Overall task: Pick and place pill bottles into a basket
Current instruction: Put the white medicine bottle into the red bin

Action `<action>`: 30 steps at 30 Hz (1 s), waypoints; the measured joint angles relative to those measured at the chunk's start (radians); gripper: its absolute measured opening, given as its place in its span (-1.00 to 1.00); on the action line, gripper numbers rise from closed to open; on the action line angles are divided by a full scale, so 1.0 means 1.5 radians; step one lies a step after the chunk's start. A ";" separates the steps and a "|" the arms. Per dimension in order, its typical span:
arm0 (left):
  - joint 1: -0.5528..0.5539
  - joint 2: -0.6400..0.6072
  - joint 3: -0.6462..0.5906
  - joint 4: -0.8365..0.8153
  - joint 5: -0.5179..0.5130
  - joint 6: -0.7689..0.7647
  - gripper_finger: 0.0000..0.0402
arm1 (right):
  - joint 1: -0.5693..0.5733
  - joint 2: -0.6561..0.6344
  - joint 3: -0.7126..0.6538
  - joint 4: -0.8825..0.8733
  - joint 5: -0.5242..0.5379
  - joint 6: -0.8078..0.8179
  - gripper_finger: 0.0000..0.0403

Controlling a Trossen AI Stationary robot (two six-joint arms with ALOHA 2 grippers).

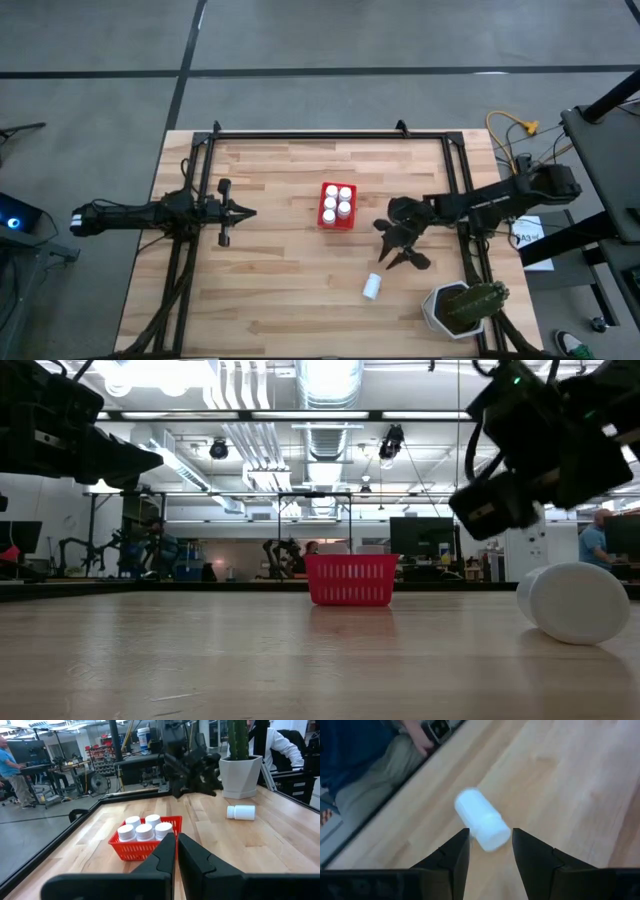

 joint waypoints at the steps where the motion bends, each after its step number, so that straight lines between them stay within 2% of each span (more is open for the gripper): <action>1: 0.000 0.000 0.000 -0.001 0.000 0.000 -0.99 | 0.000 0.017 0.000 0.004 0.000 -0.008 -0.31; 11: 0.000 0.000 0.000 0.000 0.000 0.000 -0.99 | 0.000 0.177 0.000 0.164 -0.060 -0.080 -0.31; 15: 0.000 0.000 0.000 -0.001 0.000 0.000 -0.99 | -0.004 0.218 0.000 0.190 -0.083 -0.099 -0.31; 26: 0.000 0.000 0.000 -0.001 0.000 0.000 -0.99 | -0.065 0.240 -0.004 0.209 -0.162 -0.148 -0.30; 30: 0.000 0.000 0.000 -0.001 0.000 0.000 -0.99 | -0.091 0.242 -0.004 0.211 -0.206 -0.152 -0.21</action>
